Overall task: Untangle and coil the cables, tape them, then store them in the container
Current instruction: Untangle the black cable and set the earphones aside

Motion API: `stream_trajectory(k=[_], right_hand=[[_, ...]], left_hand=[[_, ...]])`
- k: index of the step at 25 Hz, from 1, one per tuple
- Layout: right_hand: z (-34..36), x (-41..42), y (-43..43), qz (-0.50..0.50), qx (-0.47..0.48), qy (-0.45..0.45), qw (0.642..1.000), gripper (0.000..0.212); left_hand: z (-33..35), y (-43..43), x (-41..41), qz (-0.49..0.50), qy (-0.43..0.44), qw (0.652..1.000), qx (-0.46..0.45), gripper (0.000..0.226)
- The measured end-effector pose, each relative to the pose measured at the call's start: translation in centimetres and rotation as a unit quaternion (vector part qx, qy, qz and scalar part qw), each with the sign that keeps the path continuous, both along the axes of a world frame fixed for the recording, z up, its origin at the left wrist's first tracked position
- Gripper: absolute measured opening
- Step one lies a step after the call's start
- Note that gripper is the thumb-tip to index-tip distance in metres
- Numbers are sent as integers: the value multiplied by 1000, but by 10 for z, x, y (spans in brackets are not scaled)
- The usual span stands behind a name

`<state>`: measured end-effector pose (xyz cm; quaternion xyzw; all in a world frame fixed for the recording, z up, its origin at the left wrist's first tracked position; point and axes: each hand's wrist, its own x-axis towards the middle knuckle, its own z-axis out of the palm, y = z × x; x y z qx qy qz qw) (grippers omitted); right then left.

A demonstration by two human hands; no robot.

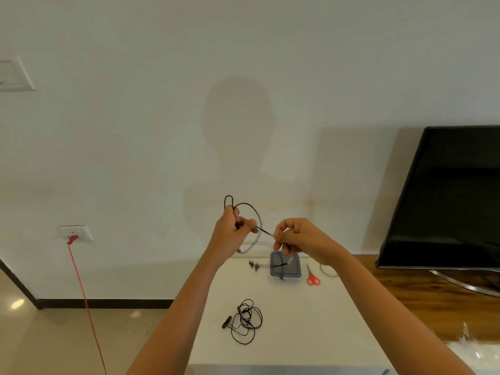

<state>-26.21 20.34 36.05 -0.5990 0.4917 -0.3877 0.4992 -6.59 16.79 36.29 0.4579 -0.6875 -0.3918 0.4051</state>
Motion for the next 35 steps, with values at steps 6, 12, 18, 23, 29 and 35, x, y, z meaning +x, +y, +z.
stream_trajectory(k=[6, 12, 18, 23, 29, 35], right_hand=[[-32, -8, 12, -3, 16, -41, 999, 10], [-45, -7, 13, -66, 21, -119, 991, 18], [-50, -7, 10, -97, -25, -29, 995, 17], [-46, -2, 15, -77, -35, -75, 994, 25], [-41, 2, 21, -24, 22, -126, 992, 21], [-40, -2, 26, 21, 32, -116, 992, 32]], left_hand=[[24, -23, 40, 151, 89, 981, -80, 31], [25, -19, 53, 158, 81, 982, -60, 29], [25, -15, 57, 158, 90, 982, -52, 26], [29, -14, 55, 152, 101, 982, -58, 27], [34, -14, 61, 168, 109, 978, -61, 29], [35, -17, 72, 179, 127, 974, -59, 28]])
